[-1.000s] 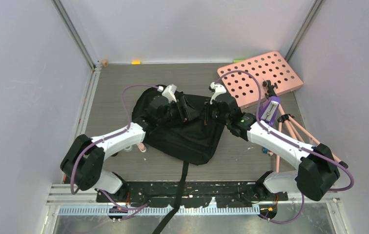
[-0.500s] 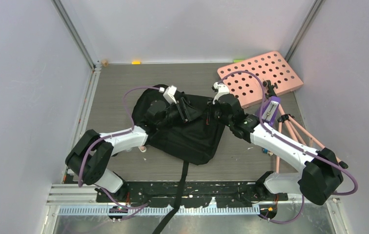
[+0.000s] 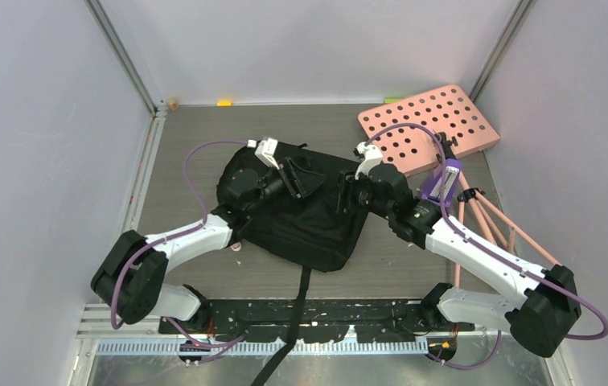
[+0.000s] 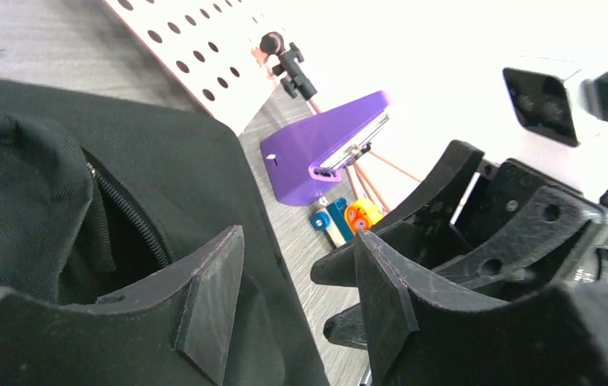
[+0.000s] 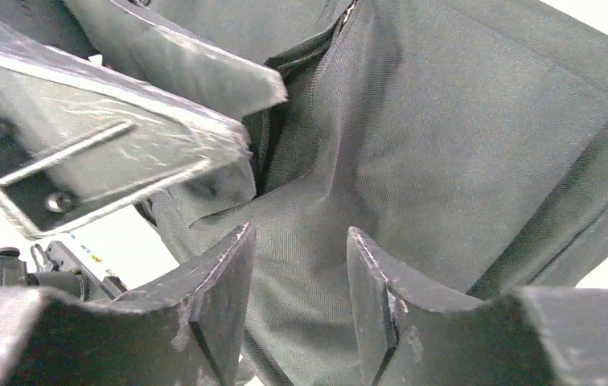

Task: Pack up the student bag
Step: Adjust the student bag at the center of the board.

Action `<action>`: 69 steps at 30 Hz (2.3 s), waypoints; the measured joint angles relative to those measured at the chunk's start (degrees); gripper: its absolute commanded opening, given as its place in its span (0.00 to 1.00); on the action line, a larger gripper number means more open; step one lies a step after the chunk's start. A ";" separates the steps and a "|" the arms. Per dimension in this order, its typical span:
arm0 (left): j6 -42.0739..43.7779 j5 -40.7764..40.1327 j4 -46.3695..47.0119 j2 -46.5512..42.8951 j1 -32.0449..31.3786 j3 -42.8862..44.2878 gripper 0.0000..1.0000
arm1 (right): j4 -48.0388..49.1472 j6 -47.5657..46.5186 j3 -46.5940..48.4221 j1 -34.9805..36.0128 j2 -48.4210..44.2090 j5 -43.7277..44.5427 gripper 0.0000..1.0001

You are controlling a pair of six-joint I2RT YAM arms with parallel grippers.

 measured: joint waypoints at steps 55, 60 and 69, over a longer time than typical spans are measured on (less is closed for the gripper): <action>3.54 14.47 -2.29 5.25 3.10 3.13 0.80 | -4.07 1.36 -5.05 0.28 -9.09 7.06 0.77; 3.58 17.97 -2.01 3.54 3.19 2.40 0.80 | -4.07 1.36 -5.05 0.28 -9.09 7.06 0.77; 3.76 21.51 -2.82 1.38 3.26 -2.75 0.80 | -4.76 2.34 -4.81 0.28 -9.09 9.33 0.77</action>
